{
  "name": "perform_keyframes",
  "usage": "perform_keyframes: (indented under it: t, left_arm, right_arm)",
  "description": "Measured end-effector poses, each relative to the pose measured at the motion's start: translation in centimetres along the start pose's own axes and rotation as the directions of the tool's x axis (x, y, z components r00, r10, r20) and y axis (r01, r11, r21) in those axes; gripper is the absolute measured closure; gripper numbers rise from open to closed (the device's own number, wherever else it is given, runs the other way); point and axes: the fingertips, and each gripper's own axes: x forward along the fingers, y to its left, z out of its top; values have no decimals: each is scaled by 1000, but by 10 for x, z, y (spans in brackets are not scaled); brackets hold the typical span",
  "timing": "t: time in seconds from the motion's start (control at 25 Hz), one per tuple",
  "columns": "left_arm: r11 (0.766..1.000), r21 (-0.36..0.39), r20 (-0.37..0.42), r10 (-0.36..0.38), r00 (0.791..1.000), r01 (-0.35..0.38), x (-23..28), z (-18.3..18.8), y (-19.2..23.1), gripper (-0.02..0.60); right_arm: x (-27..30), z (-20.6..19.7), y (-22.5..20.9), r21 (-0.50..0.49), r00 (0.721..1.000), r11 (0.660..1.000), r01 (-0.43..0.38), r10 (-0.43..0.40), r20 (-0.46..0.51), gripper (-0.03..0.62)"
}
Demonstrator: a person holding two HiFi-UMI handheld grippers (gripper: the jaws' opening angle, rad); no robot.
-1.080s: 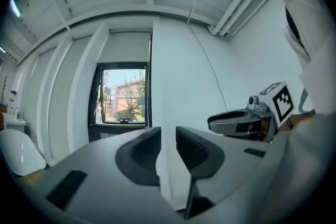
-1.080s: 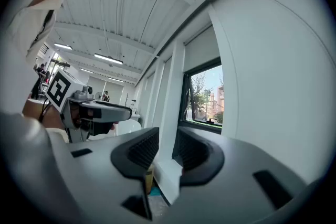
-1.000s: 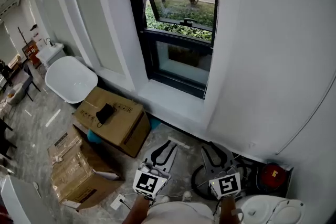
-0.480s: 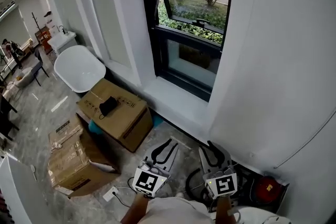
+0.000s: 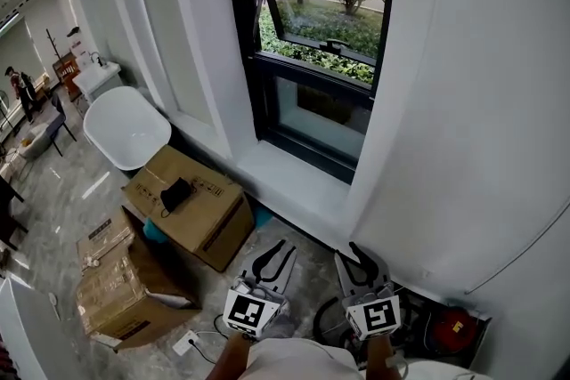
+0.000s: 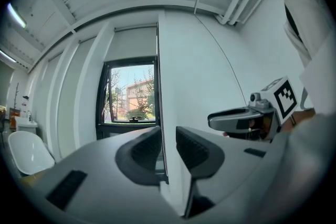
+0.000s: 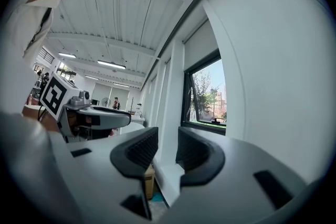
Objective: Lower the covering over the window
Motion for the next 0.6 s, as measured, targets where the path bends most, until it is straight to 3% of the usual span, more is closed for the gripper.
perform_keyframes:
  t: [0.6]
  left_arm:
    - [996, -14, -7, -83, 997, 83, 64, -17, 84, 494]
  right_arm:
    - [100, -11, -22, 12, 996, 997, 79, -79, -39, 479]
